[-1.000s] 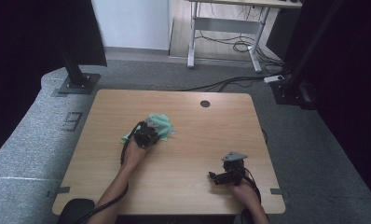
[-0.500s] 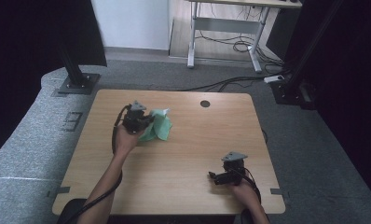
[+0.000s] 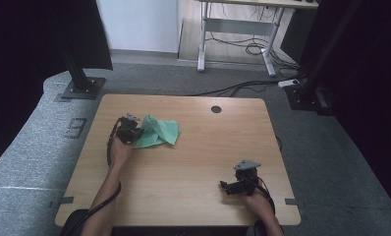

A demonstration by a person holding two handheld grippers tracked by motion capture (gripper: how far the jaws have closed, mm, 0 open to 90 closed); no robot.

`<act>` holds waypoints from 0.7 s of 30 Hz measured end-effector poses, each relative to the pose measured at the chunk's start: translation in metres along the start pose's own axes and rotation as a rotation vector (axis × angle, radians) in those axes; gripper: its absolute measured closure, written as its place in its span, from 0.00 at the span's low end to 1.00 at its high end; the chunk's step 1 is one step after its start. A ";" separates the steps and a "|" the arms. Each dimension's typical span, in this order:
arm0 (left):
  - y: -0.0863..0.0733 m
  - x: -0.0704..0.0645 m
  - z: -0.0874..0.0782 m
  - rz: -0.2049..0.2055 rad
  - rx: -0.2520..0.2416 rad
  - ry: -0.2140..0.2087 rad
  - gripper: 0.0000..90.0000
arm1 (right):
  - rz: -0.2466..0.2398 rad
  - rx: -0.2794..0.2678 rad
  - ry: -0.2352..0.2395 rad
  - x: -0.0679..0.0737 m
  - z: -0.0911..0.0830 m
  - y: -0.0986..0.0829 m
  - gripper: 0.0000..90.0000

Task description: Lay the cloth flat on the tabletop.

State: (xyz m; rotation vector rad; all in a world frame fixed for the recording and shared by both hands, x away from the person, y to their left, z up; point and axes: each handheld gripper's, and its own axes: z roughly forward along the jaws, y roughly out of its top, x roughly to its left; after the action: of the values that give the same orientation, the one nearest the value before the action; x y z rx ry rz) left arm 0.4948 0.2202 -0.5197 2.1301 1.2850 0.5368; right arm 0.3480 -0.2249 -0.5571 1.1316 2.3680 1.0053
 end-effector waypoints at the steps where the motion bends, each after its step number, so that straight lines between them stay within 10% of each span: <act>1: -0.003 -0.001 0.005 0.010 0.014 0.001 0.90 | 0.003 0.002 0.000 0.000 0.000 0.000 0.00; 12: -0.017 -0.018 0.006 0.044 -0.006 -0.065 0.88 | 0.003 0.002 0.000 0.000 0.000 0.000 0.00; 21: -0.027 -0.062 -0.008 0.125 0.014 -0.169 0.88 | 0.003 0.002 0.000 0.000 0.000 0.000 0.00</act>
State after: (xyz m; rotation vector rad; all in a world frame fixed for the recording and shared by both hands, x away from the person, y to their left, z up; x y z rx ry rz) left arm 0.4445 0.1762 -0.5341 2.2256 1.0719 0.3897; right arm 0.3477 -0.2248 -0.5570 1.1364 2.3685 1.0045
